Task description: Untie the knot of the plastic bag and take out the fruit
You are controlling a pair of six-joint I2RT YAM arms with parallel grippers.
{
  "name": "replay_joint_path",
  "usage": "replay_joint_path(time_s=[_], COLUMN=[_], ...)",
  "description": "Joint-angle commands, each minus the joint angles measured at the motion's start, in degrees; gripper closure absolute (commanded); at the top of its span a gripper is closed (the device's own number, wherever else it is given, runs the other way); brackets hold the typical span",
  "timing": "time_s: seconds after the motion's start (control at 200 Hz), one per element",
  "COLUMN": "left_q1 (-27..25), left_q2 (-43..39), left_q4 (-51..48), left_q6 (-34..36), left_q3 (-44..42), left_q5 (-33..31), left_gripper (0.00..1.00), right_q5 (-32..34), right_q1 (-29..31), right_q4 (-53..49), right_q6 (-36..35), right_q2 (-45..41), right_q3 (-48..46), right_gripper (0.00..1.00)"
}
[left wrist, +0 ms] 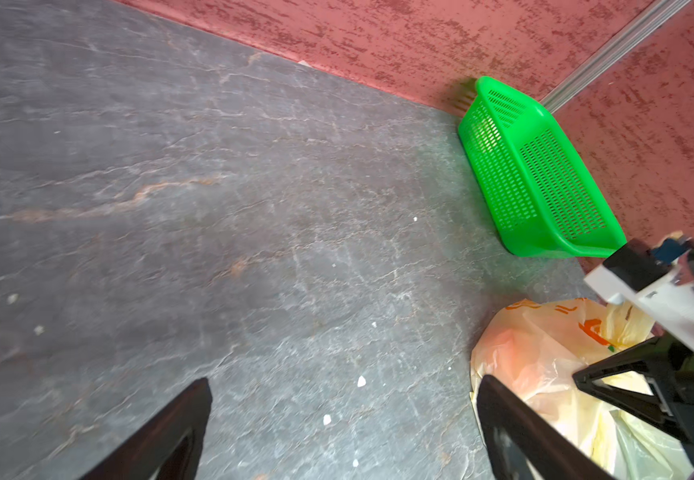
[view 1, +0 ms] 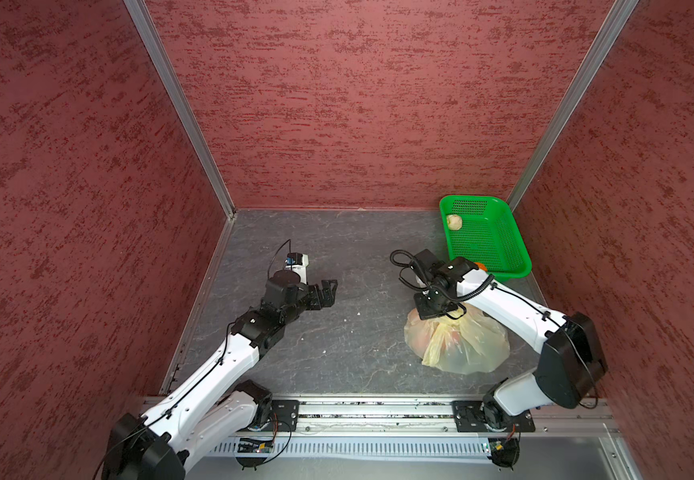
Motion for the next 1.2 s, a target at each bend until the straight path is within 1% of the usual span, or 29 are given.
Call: replay_joint_path(time_s=[0.0, 0.16, 0.26, 0.351, 0.456, 0.566, 0.641, 0.666, 0.706, 0.751, 0.812, 0.862, 0.932, 0.982, 1.102, 1.197], left_q1=[0.95, 0.95, 0.86, 0.78, 0.73, 0.77, 0.75, 0.72, 0.62, 0.55, 0.43, 0.37, 0.0, -0.47, -2.98, -5.92], left_q2=[-3.09, -8.52, -12.69, -16.35, -19.97, -22.03, -22.41, -22.46, -22.35, -22.26, -21.95, -21.28, -19.38, -16.88, -8.08, -0.26], left_q4=[-6.11, -10.71, -13.26, -16.92, -21.13, -24.03, -25.06, -25.47, -25.97, -26.47, -26.78, -26.44, -24.55, -22.68, -20.1, -19.55], left_q6=[-1.11, -4.25, -5.68, -5.83, -5.76, -5.87, -6.16, -6.31, -6.37, -6.38, -6.36, -6.07, -4.59, -3.14, 2.47, 7.22], left_q3=[-1.08, -3.73, -5.36, -5.65, -5.47, -4.98, -4.8, -4.55, -4.22, -3.72, -3.03, -2.46, -1.78, -0.98, 2.82, 6.93], left_q5=[-1.65, -2.37, -3.6, -5.36, -7.24, -8.0, -8.01, -8.07, -8.14, -8.19, -8.14, -7.5, -5.12, -2.32, 3.56, 5.61], left_gripper=[0.0, 0.0, 0.0, 0.0, 0.0, 0.0, 0.0, 0.0, 0.0, 0.0, 0.0, 0.0, 0.0, 0.0, 0.0, 0.0], right_q5=[-3.55, -4.91, -6.07, -5.33, -4.4, -2.06, 0.01, 0.59, 1.02, 1.35, 1.21, 1.2, 2.37, 3.49, 3.78, 0.98], right_q1=[4.59, 11.36, 15.38, 18.91, 21.1, 21.29, 21.16, 21.03, 20.84, 20.63, 20.11, 19.45, 18.41, 17.62, 14.54, 10.64], right_q4=[3.57, 6.06, 6.43, 4.33, 1.86, -0.9, -4.12, -5.64, -7.86, -9.72, -11.42, -12.69, -14.36, -15.0, -13.04, -8.56], right_q6=[5.03, 9.53, 10.33, 10.11, 9.99, 9.88, 9.44, 9.32, 9.11, 9.0, 9.12, 9.38, 9.29, 8.63, 6.5, 5.07], right_q2=[3.62, 13.0, 20.56, 27.4, 32.74, 34.49, 34.88, 34.93, 34.89, 34.19, 32.7, 31.06, 28.73, 26.75, 20.93, 15.24], right_q3=[6.19, 17.22, 25.65, 34.08, 41.36, 46.77, 51.51, 53.13, 55.62, 57.78, 59.46, 59.9, 59.28, 57.8, 49.42, 40.12], right_gripper=[1.0, 1.0, 1.0, 1.0, 1.0, 1.0, 0.72, 0.64, 0.53, 0.45, 0.4, 0.37, 0.34, 0.33, 0.28, 0.25])
